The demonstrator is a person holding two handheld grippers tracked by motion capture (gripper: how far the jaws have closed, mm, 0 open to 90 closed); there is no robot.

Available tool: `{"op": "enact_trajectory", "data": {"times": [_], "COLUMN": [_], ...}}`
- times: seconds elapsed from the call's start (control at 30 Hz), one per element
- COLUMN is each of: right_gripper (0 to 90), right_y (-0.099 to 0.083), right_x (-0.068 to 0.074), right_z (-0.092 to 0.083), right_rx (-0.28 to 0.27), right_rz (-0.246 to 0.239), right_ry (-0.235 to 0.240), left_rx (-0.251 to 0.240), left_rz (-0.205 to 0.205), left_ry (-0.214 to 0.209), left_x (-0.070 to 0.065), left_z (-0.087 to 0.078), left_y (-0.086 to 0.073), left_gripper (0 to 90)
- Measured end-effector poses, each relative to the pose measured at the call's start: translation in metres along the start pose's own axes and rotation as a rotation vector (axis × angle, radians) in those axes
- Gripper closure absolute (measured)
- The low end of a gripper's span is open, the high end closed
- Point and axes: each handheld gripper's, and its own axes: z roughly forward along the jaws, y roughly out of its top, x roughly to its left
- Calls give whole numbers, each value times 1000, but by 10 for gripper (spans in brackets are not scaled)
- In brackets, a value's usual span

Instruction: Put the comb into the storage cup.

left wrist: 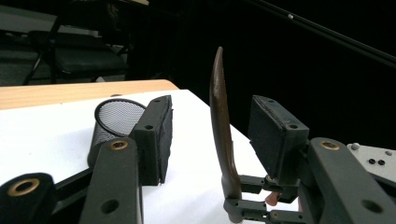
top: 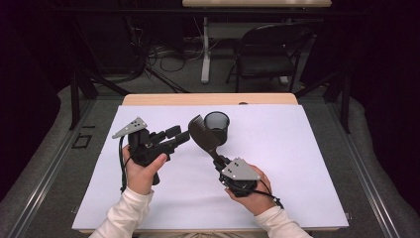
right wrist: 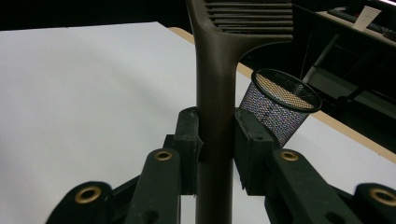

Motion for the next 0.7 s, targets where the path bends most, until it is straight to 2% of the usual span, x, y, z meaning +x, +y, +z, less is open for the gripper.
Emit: {"op": "enact_trajectory", "data": {"times": [0.27,0.7], "right_gripper": [729,729], "right_y": [-2,-5], "right_x": [8,22], "right_z": [1,4], "right_rx": [4,12], "right_rz": [-21,-51], "right_ry": [14,42], "left_rx": [22,47], "left_rz": [-15,-41], "left_ry": [-2,-17], "left_x": [3,7], "left_z": [6,8], "left_y": [-6,-11], "left_gripper": [526,630]}}
